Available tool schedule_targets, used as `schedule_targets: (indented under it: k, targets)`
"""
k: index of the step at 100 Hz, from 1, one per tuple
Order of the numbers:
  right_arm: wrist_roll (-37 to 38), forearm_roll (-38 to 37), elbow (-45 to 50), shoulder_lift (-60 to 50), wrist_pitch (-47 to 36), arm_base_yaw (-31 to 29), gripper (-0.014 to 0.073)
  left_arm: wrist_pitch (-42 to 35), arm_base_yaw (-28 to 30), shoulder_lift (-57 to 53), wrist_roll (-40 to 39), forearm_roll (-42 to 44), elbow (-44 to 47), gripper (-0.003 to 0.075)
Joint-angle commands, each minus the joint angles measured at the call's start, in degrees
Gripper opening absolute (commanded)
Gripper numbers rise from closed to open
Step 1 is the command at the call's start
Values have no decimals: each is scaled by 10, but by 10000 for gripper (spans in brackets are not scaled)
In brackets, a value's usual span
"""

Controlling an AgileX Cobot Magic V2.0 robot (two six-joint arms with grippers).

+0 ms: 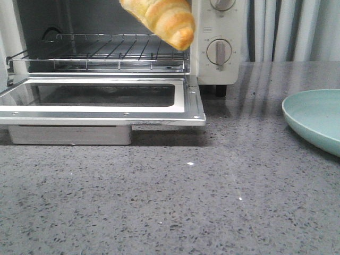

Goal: Put bread in oven
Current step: 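Lift the bread roll with the right gripper and carry it toward the oven, then lower the bread roll onto the oven rack and open the right gripper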

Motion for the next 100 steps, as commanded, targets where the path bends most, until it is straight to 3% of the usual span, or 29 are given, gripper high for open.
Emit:
schedule_targets:
  k: [1,37,80,100]
  targets:
    - [-6,10,-38,-14,25,0,-72,-33,1,8,-3,-20,-18,-20]
    - [-94,6,-66,2,25,21,-72,-33,1,8,-2,-20,-18,-20]
    - [-145,-126,-66,2,24,47,-73,-33,1,8,-1,-29,-18,-20]
    - [-175,-129,-66,2,7,56,-73,-33,1,8,-1,-29,-18,-20]
